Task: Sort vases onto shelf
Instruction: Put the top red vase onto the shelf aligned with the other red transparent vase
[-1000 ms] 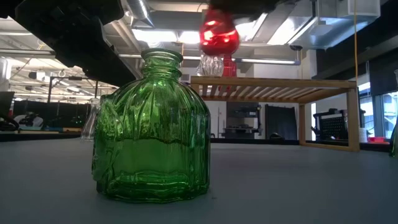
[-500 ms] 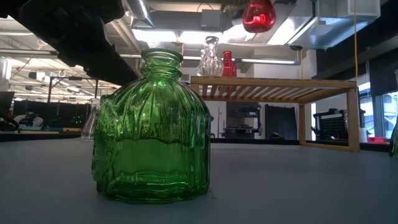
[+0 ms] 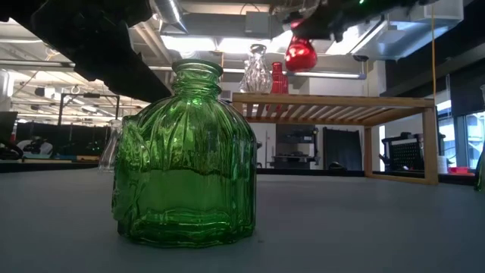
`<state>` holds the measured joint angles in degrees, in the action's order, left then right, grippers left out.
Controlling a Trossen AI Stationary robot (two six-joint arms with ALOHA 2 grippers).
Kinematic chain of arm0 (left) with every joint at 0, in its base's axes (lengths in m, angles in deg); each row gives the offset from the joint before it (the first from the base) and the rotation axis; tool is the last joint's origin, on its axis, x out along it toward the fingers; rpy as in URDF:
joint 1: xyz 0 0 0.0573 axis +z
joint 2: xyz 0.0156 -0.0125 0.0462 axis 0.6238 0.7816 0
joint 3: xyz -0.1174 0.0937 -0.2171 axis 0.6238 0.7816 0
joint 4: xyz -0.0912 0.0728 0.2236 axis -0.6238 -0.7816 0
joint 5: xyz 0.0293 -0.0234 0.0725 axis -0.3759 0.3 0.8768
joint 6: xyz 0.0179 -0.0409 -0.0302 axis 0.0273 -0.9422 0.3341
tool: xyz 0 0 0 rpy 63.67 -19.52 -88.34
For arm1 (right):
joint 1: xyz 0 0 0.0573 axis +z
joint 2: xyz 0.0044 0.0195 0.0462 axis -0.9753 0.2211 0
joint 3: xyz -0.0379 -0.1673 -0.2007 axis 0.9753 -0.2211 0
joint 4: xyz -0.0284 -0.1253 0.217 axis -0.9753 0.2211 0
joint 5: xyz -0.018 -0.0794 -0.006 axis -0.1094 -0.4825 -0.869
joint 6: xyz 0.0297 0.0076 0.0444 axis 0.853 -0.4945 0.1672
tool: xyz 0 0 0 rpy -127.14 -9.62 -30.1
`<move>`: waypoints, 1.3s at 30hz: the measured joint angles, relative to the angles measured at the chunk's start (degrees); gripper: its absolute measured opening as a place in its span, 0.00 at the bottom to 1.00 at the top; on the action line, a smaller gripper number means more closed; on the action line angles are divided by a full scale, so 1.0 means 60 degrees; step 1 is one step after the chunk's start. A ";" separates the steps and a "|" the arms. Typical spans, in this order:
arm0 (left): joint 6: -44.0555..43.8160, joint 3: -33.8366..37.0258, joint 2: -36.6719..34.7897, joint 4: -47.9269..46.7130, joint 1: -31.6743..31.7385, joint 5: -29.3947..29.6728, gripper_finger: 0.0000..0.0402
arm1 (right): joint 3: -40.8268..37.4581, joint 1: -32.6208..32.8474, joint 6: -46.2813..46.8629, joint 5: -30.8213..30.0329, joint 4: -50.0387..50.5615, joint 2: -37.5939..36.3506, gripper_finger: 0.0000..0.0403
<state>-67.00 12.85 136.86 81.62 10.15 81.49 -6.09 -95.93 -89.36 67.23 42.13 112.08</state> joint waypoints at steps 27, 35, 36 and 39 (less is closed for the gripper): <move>-0.0066 0.0003 0.0000 0.0080 -0.0036 0.0000 0.42 | -0.1574 -0.1508 0.0862 0.1528 -0.3874 0.1590 0.27; -0.0036 0.0000 0.0000 0.0080 -0.0007 -0.0004 0.42 | -0.1563 -0.1512 0.0880 0.1512 -0.4351 0.2195 0.27; -0.0029 0.0003 0.0000 0.0077 -0.0004 -0.0012 0.42 | -0.1554 -0.1512 0.0881 0.1502 -0.4378 0.2227 0.27; -0.0020 0.0003 0.0000 0.0077 -0.0004 -0.0015 0.42 | -0.1552 -0.1512 0.0881 0.1444 -0.4381 0.2233 0.27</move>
<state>-67.12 12.86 136.86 82.09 10.12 81.40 -15.40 -105.00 -84.07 75.90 15.84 125.48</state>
